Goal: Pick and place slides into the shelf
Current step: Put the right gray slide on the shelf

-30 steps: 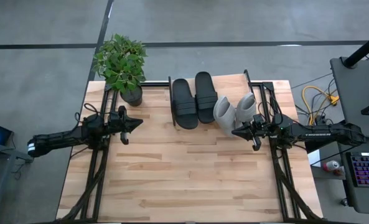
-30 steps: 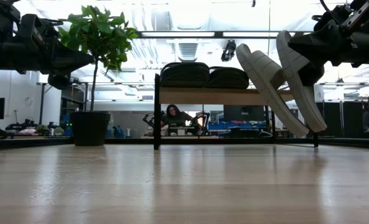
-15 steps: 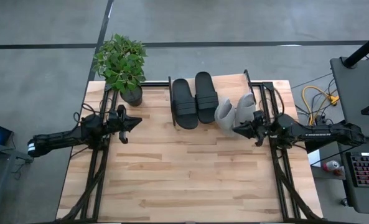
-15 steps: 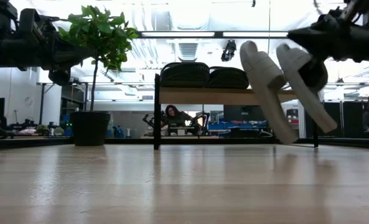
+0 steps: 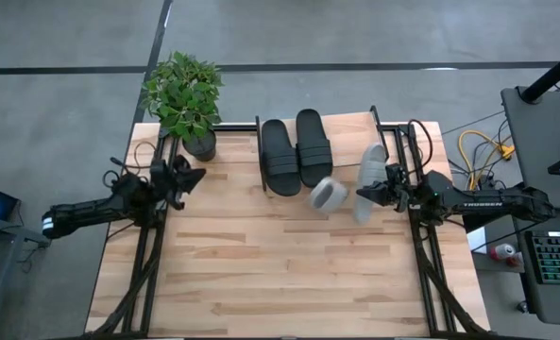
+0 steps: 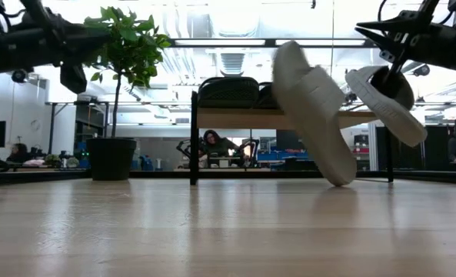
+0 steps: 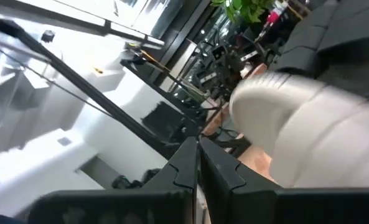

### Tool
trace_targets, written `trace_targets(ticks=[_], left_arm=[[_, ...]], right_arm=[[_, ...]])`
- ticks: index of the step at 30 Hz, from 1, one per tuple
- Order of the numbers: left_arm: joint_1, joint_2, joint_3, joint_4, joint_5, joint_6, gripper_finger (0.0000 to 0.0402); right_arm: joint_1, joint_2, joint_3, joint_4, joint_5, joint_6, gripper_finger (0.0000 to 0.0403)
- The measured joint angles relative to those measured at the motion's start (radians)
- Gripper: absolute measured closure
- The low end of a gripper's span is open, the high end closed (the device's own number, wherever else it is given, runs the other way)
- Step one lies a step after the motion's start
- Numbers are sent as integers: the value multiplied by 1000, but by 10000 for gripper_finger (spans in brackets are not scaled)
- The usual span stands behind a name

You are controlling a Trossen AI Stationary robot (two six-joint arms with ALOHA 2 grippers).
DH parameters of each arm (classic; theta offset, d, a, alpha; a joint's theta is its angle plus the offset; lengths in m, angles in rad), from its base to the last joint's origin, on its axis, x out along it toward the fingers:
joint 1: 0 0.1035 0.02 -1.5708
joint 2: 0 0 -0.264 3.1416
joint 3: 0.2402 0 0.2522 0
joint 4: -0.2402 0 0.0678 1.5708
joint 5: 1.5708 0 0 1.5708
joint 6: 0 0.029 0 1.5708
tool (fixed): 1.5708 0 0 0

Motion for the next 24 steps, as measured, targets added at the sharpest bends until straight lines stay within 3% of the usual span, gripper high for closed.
trace_targets(ticks=[9,15,19,24], left_arm=[[0,2,0,45,-26,-232,402],[0,12,1,49,-30,-337,402],[0,32,1,100,-3,-412,402],[-1,77,12,176,74,-433,402]], right_arm=[[0,0,0,70,-1,68,394],[0,5,58,47,-71,60,394],[0,5,126,-61,-92,16,394],[5,6,240,-354,-151,-66,381]])
